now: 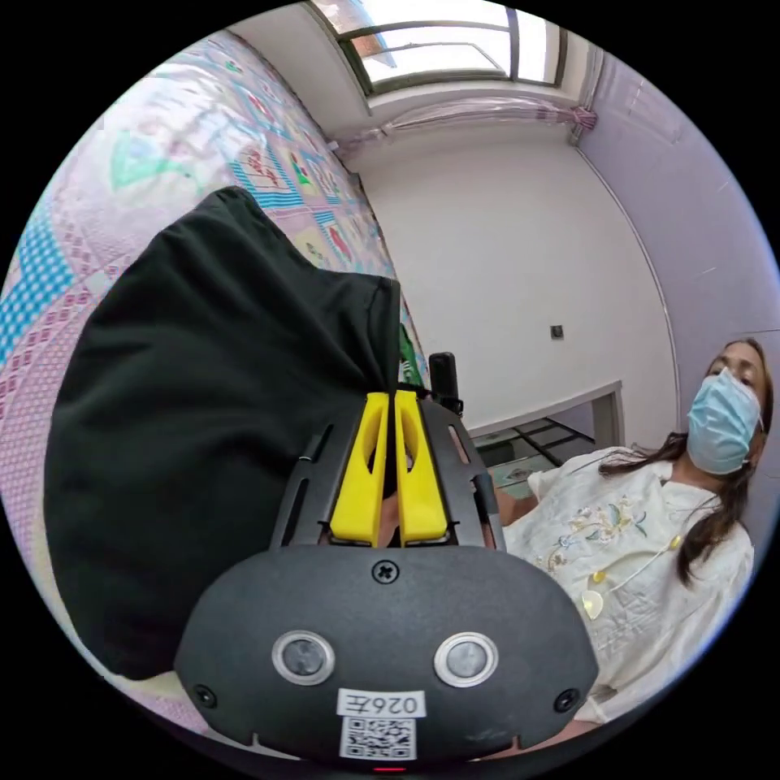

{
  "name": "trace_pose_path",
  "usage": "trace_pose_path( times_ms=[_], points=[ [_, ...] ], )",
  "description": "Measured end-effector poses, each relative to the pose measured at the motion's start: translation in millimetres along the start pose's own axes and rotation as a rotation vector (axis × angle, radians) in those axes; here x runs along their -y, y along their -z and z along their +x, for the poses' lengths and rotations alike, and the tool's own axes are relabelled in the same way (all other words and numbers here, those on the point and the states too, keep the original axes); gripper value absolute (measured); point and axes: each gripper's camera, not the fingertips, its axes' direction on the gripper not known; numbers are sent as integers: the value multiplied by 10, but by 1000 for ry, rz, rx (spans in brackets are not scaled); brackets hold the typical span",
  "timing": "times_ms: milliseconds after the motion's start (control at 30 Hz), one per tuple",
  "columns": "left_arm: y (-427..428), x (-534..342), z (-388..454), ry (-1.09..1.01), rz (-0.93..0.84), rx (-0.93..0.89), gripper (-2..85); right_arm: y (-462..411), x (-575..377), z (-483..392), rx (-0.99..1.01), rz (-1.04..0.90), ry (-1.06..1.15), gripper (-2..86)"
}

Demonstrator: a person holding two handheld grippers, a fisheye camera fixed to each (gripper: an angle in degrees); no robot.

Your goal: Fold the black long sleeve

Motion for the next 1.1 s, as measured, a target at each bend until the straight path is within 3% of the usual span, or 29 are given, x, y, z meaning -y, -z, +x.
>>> trace_pose_path(
  times_ms=[133,333,467,600,700,800,933,1033,1100],
  points=[
    [-41,103,125,36,59,-1,-6,1423,-468,588,-97,192,-106,-15],
    [9,142,338,54,118,61,-6,2753,-776,1065,-178,353,-174,-15],
    [379,-33,329,125,178,146,-6,2826,-629,1133,-167,307,-156,-15],
    [908,-391,140,273,231,255,-6,2224,-500,1203,-111,120,-168,-13],
    [1127,-613,-50,368,253,229,-7,1772,-494,1300,-32,29,-214,-8],
    [1315,-765,-149,421,333,171,-6,1721,-456,1370,31,65,-276,19],
    [1763,-954,-75,431,524,195,-1,2190,-211,1215,-164,264,-303,38],
    [2048,-849,63,404,554,343,31,2329,265,911,-318,381,-227,37],
    [2024,-496,112,351,482,452,92,2214,709,740,-403,385,-151,35]
  ],
)
